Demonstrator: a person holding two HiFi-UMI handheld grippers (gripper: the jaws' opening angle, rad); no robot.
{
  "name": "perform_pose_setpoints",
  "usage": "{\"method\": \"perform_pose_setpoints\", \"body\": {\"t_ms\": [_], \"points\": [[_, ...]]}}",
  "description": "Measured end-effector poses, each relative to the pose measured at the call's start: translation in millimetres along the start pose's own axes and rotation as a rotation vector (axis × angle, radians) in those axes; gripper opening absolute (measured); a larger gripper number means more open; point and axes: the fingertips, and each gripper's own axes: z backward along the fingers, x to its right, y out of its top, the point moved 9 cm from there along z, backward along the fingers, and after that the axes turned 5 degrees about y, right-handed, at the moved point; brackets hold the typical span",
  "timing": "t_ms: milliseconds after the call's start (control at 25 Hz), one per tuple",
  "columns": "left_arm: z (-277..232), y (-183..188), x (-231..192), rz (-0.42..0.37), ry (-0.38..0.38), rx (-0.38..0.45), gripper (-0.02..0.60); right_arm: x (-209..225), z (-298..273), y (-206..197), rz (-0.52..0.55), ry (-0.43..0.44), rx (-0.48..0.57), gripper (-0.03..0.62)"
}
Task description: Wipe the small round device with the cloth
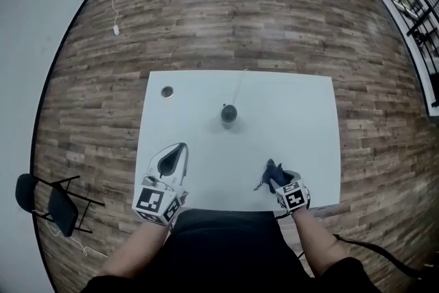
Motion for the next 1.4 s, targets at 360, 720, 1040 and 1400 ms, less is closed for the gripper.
{"method": "perform_pose_setpoints", "body": {"t_ms": [360, 720, 1040, 1400], "points": [[-15, -17, -25, 0.032, -0.016, 0.019, 0.006, 7, -1, 6, -0.109, -0.009, -0.016, 0.124], [-20, -25, -22, 0.041, -0.048, -0.006, 0.006, -5, 17, 120, -0.029, -0.009, 0.235, 0.120], [-9, -15, -30, 0.026, -0.019, -0.004, 0.006, -3, 15, 202, 0.026, -0.009, 0.362, 0.120], [3, -16, -32, 0.042, 0.035, -0.024, 0.006, -1, 12, 247, 0.086, 0.030, 0.406, 0.120]]}}
